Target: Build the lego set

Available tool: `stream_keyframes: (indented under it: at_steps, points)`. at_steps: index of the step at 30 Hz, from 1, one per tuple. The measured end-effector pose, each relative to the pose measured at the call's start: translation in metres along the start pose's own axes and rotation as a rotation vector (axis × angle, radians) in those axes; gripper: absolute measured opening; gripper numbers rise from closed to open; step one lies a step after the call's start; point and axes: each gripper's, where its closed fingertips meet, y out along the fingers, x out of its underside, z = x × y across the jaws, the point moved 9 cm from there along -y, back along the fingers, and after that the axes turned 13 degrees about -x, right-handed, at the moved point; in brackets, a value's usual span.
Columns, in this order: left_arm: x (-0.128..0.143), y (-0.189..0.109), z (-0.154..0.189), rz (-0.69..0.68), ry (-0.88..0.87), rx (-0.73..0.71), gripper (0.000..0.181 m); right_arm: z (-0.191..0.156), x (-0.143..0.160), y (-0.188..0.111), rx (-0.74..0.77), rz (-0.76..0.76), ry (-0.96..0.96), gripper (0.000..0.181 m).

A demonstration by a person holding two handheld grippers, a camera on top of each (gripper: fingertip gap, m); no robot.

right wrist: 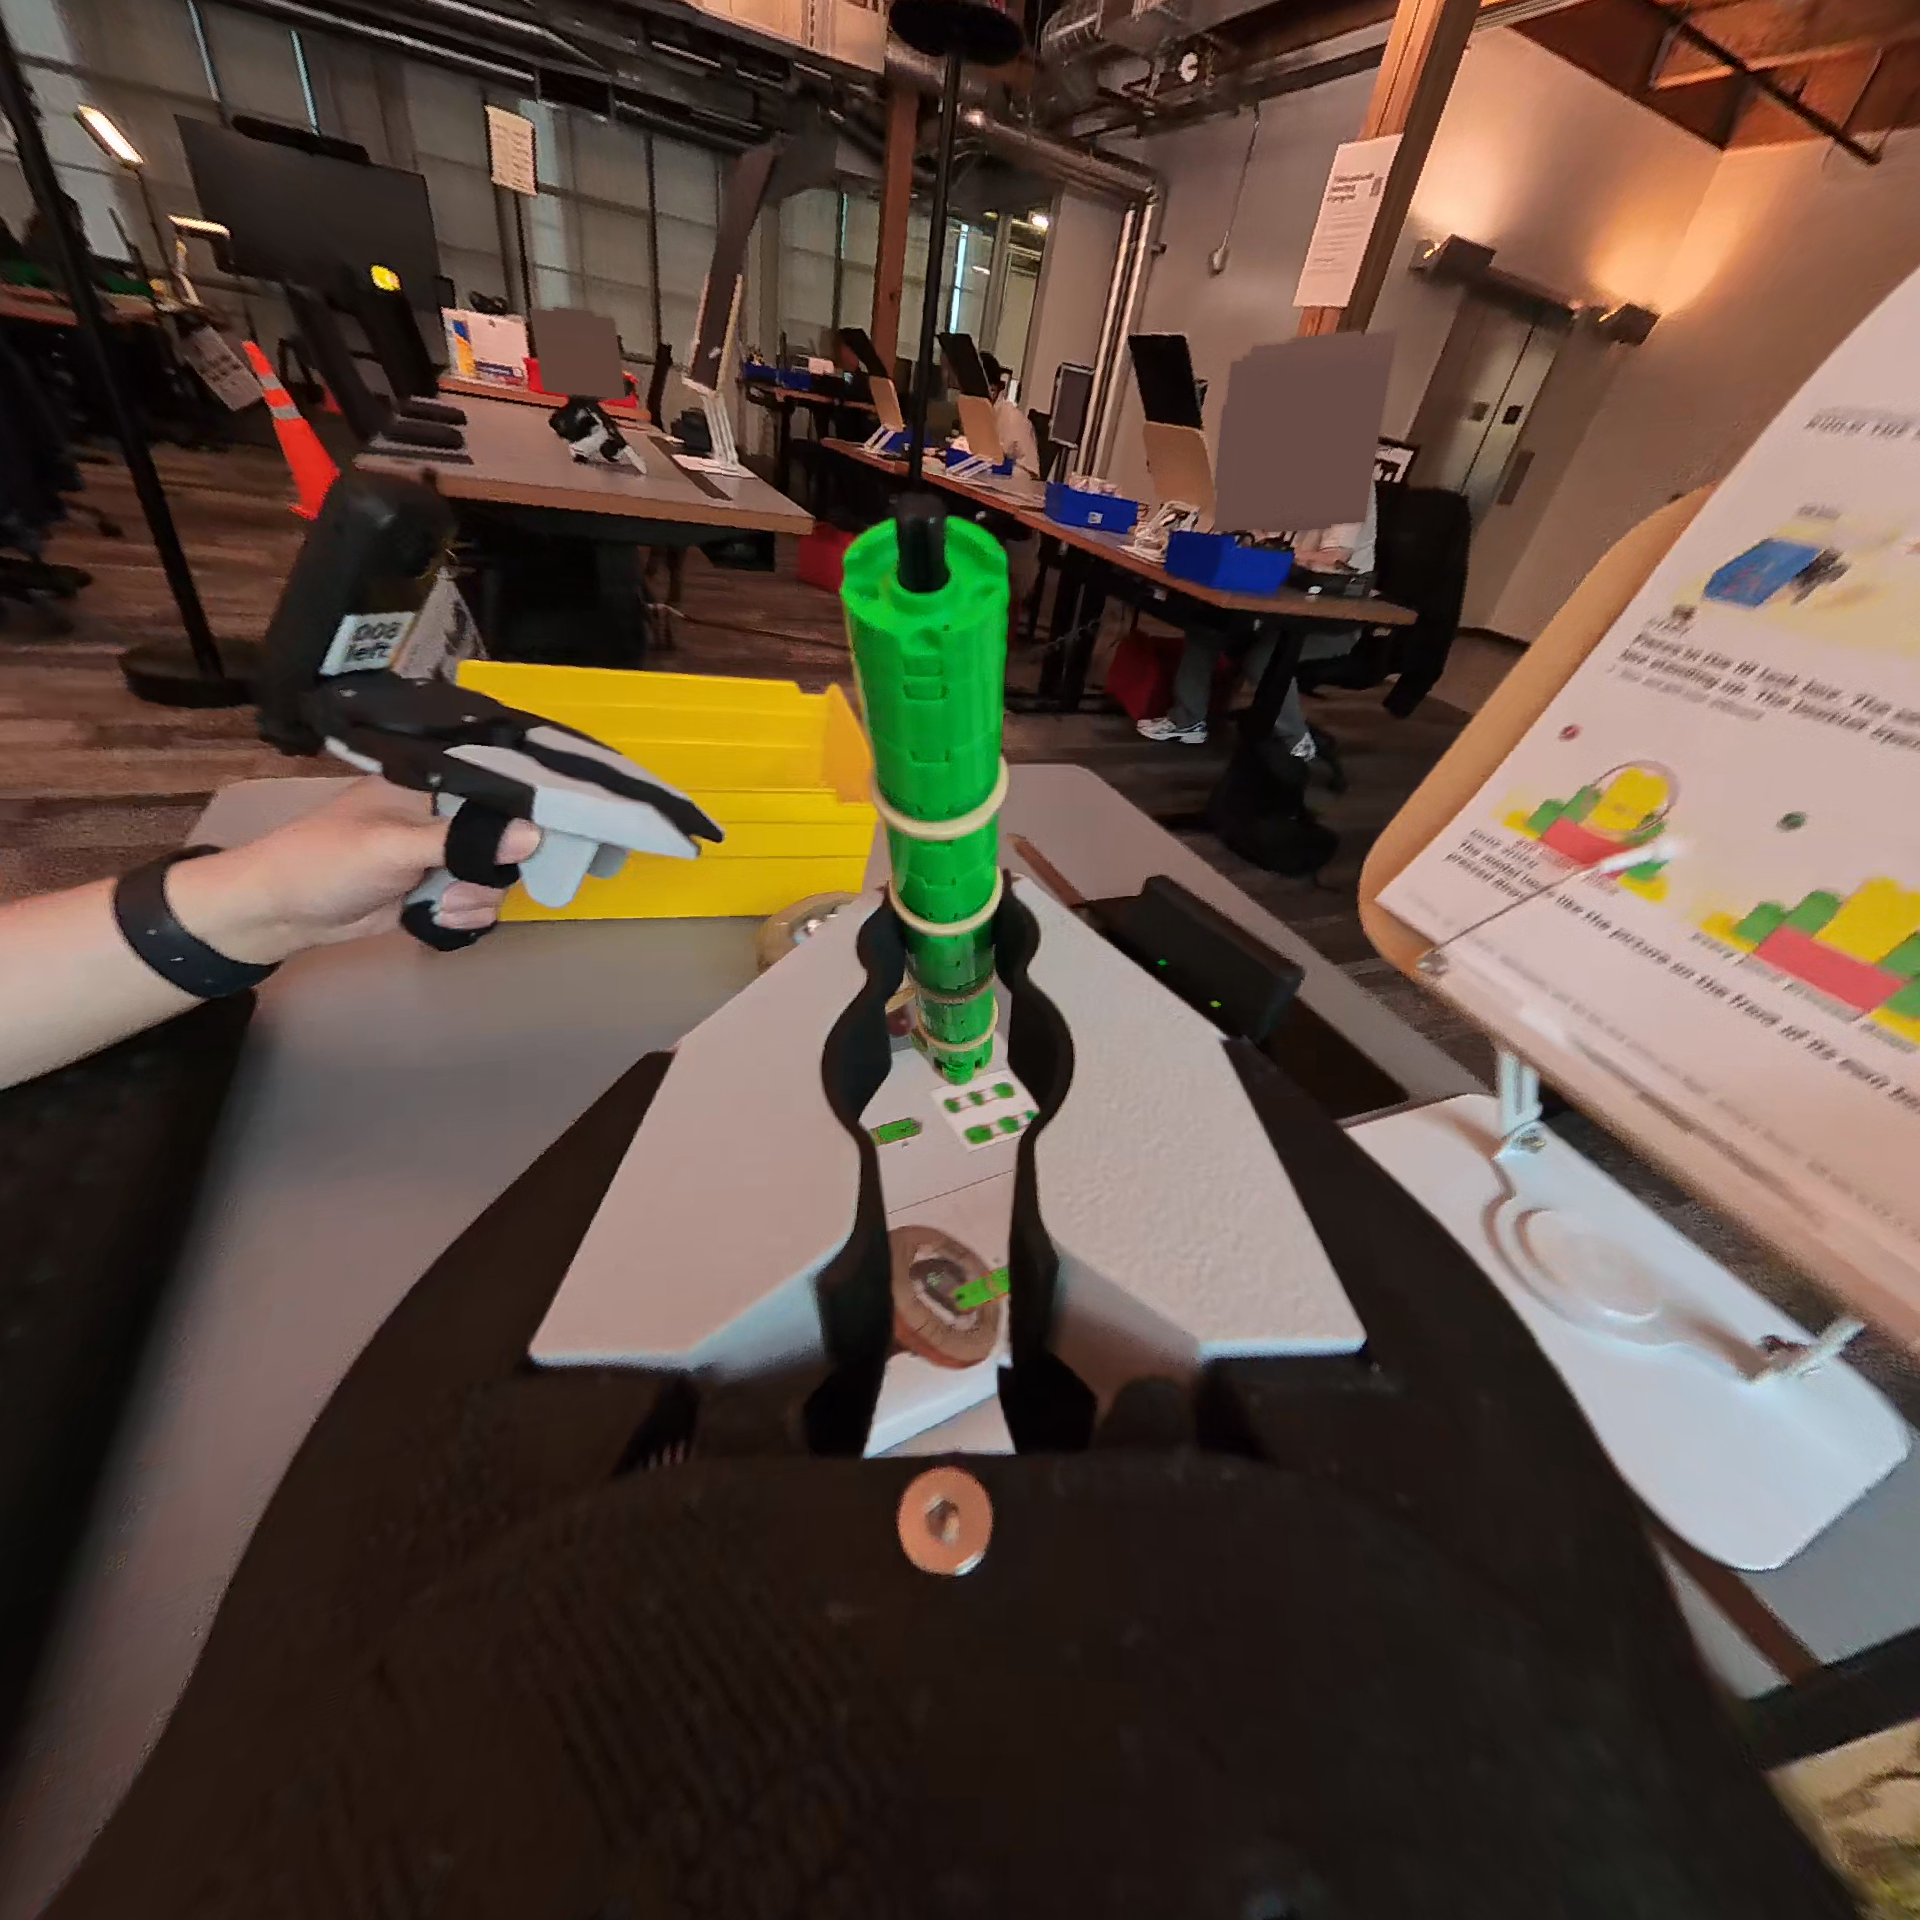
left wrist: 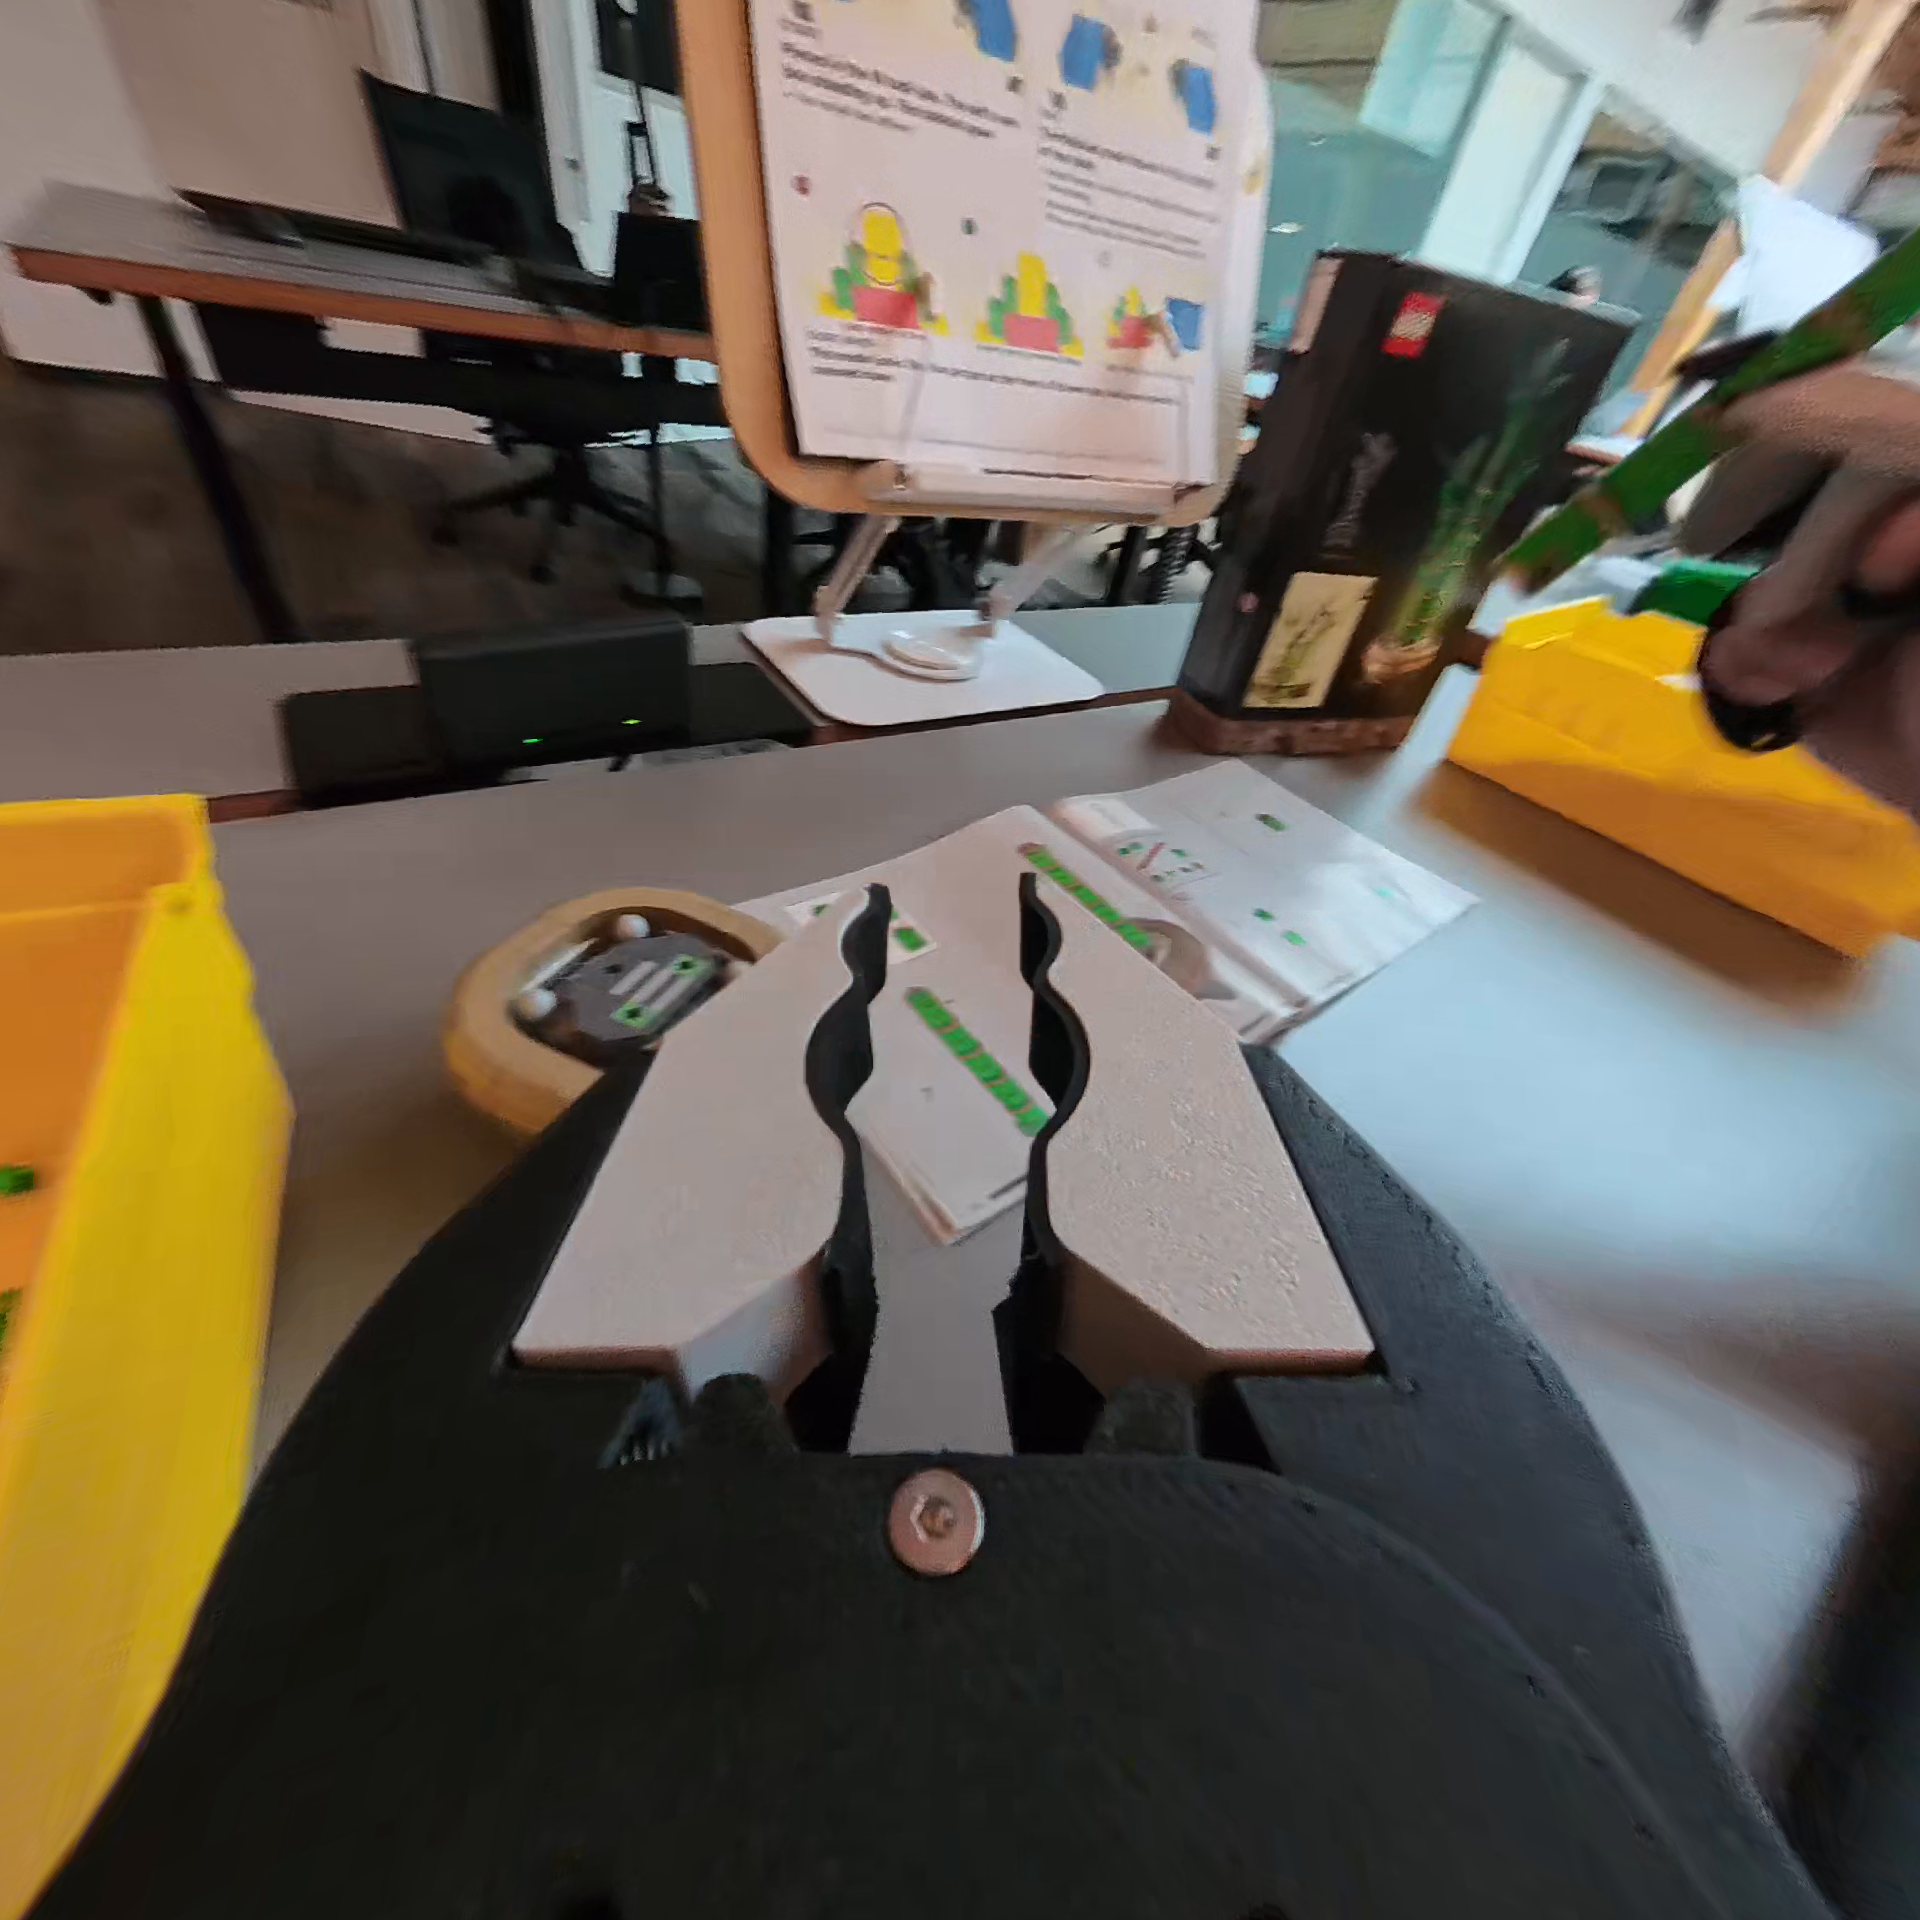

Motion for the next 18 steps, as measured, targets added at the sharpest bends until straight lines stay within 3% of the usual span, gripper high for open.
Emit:
stream_keyframes:
  at_steps: [5, 11, 14, 18]
  points:
    - [0.009, 0.008, -0.004, -0.063, 0.145, -0.161, 0.042, 0.015, -0.022, 0.002, 0.03, -0.065, -0.068, 0.016]
    - [0.017, 0.025, -0.007, -0.093, 0.306, -0.292, 0.088, 0.024, -0.008, -0.002, 0.036, -0.129, -0.103, 0.016]
    - [0.005, 0.041, -0.007, -0.16, 0.364, -0.199, 0.109, 0.03, -0.001, -0.005, 0.034, -0.143, -0.093, 0.016]
    - [-0.028, 0.06, -0.007, -0.385, 0.593, 0.018, 0.107, 0.037, 0.004, -0.008, 0.006, -0.119, -0.062, 0.016]
